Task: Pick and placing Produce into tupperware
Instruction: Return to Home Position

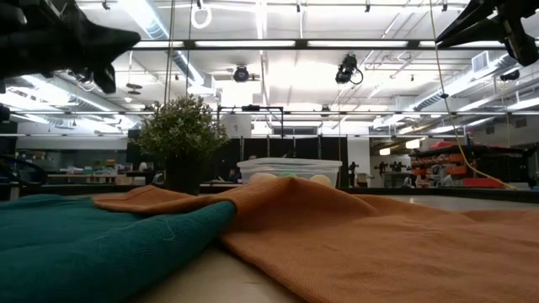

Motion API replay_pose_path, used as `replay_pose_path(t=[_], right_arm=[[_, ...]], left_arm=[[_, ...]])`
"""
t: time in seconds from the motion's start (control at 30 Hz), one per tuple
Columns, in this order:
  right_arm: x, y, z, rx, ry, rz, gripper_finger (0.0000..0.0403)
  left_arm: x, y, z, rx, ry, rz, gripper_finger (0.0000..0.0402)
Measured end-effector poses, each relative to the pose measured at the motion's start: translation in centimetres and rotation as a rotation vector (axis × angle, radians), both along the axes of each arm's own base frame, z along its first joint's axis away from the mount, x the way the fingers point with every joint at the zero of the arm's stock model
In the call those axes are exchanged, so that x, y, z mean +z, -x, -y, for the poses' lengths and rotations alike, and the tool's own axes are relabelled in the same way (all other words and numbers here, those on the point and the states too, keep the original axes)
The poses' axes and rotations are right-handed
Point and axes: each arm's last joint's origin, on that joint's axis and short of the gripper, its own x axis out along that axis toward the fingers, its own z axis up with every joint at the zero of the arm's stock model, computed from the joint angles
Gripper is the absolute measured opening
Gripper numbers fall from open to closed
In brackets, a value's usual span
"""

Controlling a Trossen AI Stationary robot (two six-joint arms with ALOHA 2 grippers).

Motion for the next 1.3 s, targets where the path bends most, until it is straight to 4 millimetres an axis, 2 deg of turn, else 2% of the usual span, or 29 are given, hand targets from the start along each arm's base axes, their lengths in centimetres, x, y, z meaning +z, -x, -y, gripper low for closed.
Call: replay_pose_path(t=[0.27,0.53,0.87,1.07,1.17,1.3], right_arm=[[0.0,0.0,0.0,-0.004,-0.005,0.003,0.0000],[-0.1,0.1,0.1,-0.009,0.010,-0.002,0.0000],[-0.1,0.1,0.1,-0.011,0.009,0.000,0.0000],[-0.1,0.0,-0.1,-0.020,0.083,0.020,0.0000],[-1.2,0.1,-0.5,-0.038,0.136,0.088,0.0000],[-3.9,0.2,-1.2,-0.043,0.142,0.192,0.0000]], left_arm=[[-0.3,-0.1,0.6,-0.033,-0.014,-0.029,0.0003],[-2.3,-0.5,0.8,-0.098,0.035,-0.241,0.0002],[-2.6,-0.5,0.8,-0.093,0.042,-0.267,0.0004],[-2.6,-0.5,0.8,-0.099,0.099,-0.262,0.0030],[-2.4,-0.5,0.8,-0.105,0.109,-0.245,0.0041],[-2.1,-0.5,0.8,-0.110,0.105,-0.212,0.0045]])
